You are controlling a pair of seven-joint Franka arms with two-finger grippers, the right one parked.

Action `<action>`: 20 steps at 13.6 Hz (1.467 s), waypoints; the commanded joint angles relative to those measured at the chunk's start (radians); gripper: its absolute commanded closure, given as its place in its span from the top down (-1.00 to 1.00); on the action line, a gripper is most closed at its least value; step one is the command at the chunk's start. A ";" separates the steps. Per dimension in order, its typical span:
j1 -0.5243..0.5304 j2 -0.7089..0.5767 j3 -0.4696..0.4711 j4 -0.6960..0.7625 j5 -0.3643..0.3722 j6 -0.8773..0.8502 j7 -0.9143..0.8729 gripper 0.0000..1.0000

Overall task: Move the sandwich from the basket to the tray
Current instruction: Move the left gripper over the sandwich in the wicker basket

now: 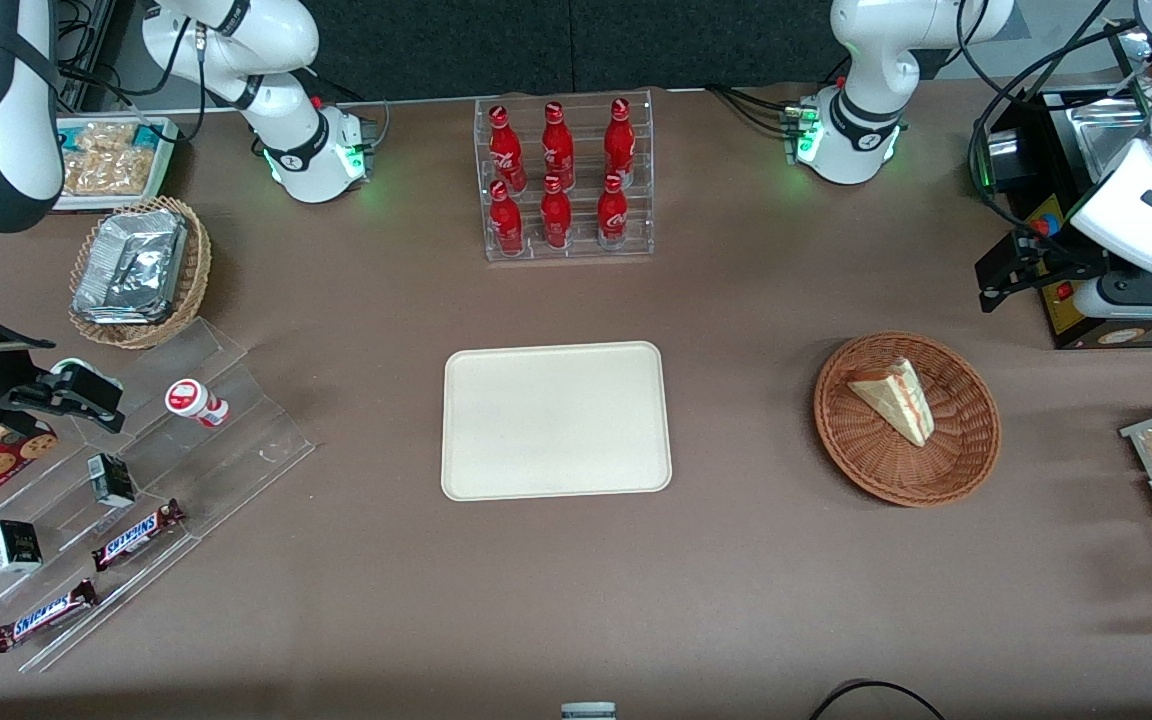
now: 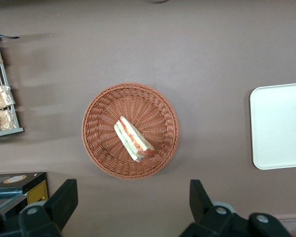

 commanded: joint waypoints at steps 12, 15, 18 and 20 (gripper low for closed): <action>0.024 0.134 0.017 -0.121 -0.005 0.047 -0.440 1.00; 0.038 0.076 0.020 -0.372 0.002 0.307 -0.550 1.00; 0.058 0.041 0.040 -0.567 0.002 0.505 -0.558 1.00; 0.059 0.035 0.042 -0.685 0.000 0.660 -0.576 1.00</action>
